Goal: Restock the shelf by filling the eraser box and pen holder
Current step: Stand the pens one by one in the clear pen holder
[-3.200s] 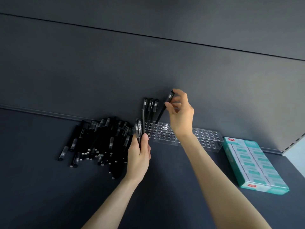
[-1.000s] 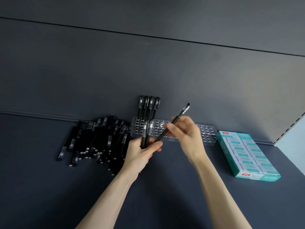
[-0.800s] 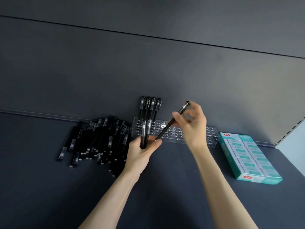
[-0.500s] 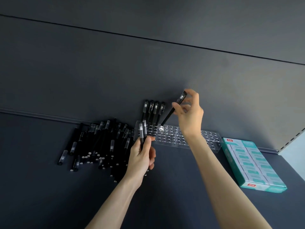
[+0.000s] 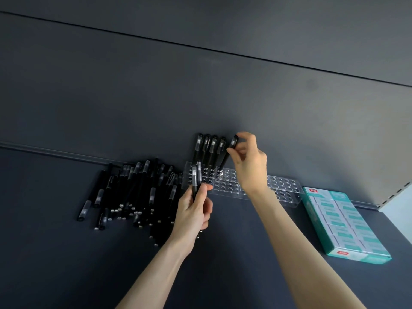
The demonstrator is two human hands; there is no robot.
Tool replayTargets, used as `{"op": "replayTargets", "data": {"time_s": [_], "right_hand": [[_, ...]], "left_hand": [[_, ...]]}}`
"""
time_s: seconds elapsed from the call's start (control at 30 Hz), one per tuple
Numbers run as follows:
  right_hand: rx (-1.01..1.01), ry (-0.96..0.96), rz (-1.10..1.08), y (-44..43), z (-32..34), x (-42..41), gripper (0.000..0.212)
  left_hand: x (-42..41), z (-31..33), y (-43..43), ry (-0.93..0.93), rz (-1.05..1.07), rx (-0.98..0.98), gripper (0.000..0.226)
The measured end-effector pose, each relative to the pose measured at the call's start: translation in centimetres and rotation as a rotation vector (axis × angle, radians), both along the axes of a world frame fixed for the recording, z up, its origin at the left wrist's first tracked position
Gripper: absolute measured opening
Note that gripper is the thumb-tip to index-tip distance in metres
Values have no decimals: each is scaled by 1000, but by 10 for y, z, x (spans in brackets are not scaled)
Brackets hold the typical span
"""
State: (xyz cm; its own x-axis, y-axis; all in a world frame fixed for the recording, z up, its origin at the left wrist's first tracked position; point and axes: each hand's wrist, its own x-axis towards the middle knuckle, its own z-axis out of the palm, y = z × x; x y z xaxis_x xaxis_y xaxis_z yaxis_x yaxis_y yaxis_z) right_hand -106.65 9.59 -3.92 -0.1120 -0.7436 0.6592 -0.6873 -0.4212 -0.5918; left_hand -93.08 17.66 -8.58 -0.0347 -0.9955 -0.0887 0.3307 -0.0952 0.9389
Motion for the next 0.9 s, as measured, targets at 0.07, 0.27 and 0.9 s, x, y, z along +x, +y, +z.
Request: {"op": "replayTargets", "data": {"time_s": [0.07,0.27,0.9], "right_hand": [[3,11,-3,0,1,0,31],[96,66,22,-5,3,-2,25],[391,-635,410,77,1,-13,19]], "left_hand": [[0,0,-1,0,-13,9,24],[0,2,1,-3,-29,-1,24],[-3,2,8,-100,-308,-90,22]]}}
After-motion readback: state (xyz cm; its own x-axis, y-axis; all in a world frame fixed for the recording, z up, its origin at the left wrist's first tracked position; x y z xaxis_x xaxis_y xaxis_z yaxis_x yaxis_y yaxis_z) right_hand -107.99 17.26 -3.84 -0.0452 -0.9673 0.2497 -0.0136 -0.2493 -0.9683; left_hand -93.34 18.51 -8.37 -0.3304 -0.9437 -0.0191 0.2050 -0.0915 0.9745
